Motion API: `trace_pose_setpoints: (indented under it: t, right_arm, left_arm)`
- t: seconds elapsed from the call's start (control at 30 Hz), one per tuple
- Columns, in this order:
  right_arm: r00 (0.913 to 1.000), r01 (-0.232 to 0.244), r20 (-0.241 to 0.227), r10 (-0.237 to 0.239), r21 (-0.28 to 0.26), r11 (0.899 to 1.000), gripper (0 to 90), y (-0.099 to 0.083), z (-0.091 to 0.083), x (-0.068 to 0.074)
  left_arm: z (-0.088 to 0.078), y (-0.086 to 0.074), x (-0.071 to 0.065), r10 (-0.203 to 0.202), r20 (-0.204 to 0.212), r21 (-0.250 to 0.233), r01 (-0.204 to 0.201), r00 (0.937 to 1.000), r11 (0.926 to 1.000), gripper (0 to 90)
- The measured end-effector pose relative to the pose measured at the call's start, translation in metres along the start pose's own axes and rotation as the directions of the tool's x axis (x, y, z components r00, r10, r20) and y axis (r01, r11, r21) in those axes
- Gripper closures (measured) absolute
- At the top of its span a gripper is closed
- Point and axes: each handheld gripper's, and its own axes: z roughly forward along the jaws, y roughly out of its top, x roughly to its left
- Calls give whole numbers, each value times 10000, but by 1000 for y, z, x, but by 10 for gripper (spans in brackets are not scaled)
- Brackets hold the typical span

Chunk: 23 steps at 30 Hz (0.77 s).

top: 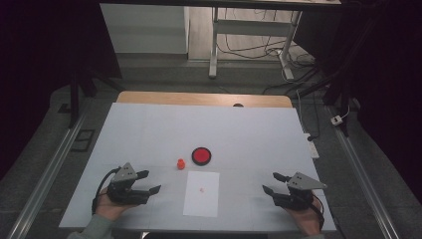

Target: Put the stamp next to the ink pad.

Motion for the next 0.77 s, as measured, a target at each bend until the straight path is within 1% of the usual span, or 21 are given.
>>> trace_pose_setpoints:
  t: [0.23, 0.37, 0.77]
  right_arm:
    - [10000, -4, -23, 4, 24, 10000, 370, 0, 1, -1]
    - [10000, 5, -21, -5, 44, 10000, 370, 0, 0, 0]
    - [10000, -9, 8, 9, 66, 10000, 370, 0, 0, 0]
  left_arm:
    - [3, 2, -2, 201, -2, 182, -201, 9998, 9996, 270]
    - [3, 2, -1, 200, 40, 202, -201, 9998, 9996, 270]
    - [3, 2, 0, 174, 0, 158, -174, 9998, 9997, 270]
